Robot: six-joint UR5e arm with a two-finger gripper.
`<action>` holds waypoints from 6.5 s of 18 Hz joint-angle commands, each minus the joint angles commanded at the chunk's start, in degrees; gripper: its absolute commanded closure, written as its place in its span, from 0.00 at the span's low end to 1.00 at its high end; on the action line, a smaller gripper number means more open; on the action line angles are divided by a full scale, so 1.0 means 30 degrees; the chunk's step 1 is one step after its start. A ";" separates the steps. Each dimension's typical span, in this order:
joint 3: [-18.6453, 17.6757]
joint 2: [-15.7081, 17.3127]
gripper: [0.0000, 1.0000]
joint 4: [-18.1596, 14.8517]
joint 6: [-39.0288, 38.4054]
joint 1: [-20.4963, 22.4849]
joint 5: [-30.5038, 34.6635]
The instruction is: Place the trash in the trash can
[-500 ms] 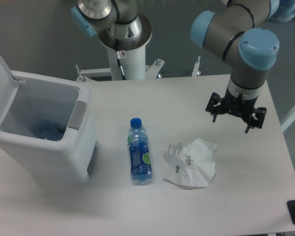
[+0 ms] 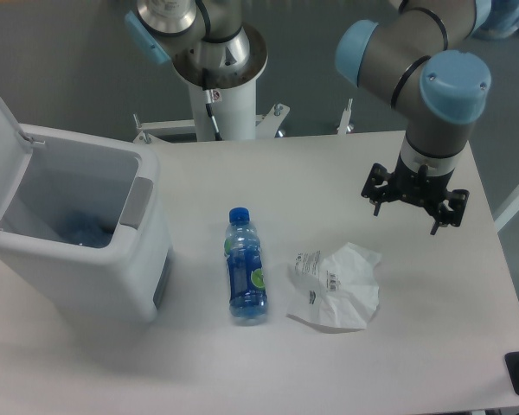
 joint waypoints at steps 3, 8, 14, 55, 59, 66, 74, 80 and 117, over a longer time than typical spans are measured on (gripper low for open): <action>-0.0030 -0.0350 0.00 0.0673 -0.0147 -0.0175 0.0000; -0.0469 -0.1199 0.00 0.1783 -0.1605 -0.0527 0.0058; -0.1143 -0.2167 0.00 0.2110 -0.2286 -0.1494 0.0732; -0.6505 -0.1494 0.23 0.7938 0.7939 -0.0089 -0.1407; -0.6446 -0.1729 0.26 0.8496 0.7997 -0.0059 -0.1407; -0.6446 -0.1700 0.78 0.8526 0.7939 -0.0030 -0.1407; -0.6475 -0.1495 1.00 0.8467 0.7792 0.0496 -0.3250; -0.5921 -0.0912 1.00 0.8409 0.6799 0.0848 -0.4772; -0.5536 1.0459 1.00 0.1261 -0.4337 -0.8116 -1.1426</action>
